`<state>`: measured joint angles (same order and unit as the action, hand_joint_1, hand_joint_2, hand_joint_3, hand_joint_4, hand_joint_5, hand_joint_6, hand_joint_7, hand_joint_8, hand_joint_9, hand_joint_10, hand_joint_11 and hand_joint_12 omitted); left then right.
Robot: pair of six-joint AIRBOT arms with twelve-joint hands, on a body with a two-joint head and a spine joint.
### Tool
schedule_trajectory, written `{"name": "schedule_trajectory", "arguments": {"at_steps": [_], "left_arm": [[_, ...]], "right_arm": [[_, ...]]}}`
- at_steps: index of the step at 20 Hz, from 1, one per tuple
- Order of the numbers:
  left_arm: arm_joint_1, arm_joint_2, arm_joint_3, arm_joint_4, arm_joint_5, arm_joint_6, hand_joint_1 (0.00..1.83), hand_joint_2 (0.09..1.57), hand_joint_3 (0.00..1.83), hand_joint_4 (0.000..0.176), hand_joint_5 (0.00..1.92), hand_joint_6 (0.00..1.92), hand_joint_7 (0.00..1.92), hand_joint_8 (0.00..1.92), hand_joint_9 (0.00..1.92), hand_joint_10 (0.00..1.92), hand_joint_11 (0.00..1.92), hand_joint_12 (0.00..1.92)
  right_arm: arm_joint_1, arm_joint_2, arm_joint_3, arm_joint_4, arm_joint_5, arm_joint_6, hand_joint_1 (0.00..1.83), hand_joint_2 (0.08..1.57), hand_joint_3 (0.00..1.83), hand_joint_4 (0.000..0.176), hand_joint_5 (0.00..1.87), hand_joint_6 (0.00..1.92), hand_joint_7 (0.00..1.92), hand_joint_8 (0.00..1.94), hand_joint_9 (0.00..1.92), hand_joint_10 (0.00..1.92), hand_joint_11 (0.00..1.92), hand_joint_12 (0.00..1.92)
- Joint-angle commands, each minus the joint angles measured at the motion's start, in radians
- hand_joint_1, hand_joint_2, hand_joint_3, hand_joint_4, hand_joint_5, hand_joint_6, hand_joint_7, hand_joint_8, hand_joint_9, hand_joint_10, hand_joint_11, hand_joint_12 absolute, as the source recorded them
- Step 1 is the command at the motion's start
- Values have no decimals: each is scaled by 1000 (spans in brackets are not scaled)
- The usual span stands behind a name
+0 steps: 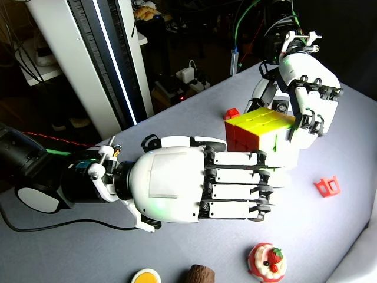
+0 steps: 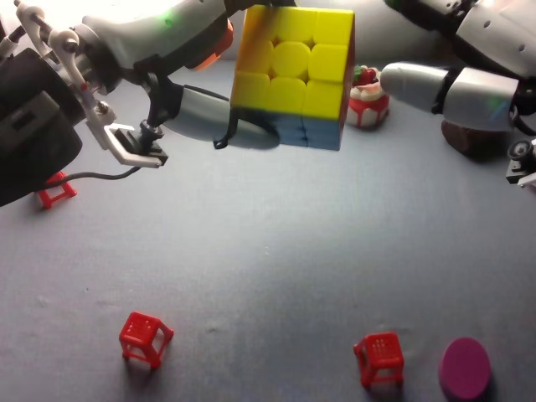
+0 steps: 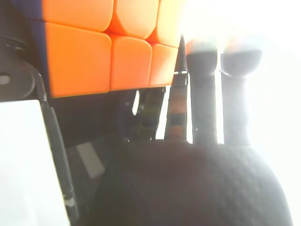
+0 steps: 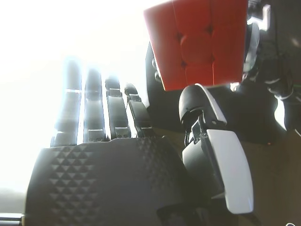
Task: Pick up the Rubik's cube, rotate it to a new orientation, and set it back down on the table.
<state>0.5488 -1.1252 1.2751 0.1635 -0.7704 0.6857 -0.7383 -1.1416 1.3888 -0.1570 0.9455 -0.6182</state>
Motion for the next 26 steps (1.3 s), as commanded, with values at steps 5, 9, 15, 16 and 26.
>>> {"name": "schedule_trajectory", "arguments": {"at_steps": [5,9,15,16,26], "left_arm": [[-22,6,-4,-27,-162,-11,1424,546,1461,0,846,1733,900,1776,977,1921,1209,1921],[-22,7,-6,-27,-169,-12,1371,649,1326,0,765,1895,871,1819,894,1853,968,1921],[-11,29,-24,-35,-228,-12,1136,827,791,0,855,1438,631,1918,651,1921,758,1921],[-10,32,-26,-38,-235,-12,1129,863,658,0,863,1356,457,1920,458,1921,538,1921],[-12,35,-32,-44,-267,-8,1169,799,720,0,938,1238,836,1907,931,1921,1045,1921]], "right_arm": [[16,-5,3,11,108,5,0,1349,0,0,84,27,154,18,0,459,0,1274],[16,-6,-2,-7,104,5,50,1333,0,0,132,57,123,5,0,331,0,713],[16,-5,-9,2,104,5,0,1360,0,0,73,23,45,5,11,84,0,444],[16,-5,-12,2,104,5,0,1355,0,0,63,16,42,2,4,65,0,375],[-18,-8,-22,-12,114,5,12,1368,0,0,32,4,147,10,113,390,0,702]]}}
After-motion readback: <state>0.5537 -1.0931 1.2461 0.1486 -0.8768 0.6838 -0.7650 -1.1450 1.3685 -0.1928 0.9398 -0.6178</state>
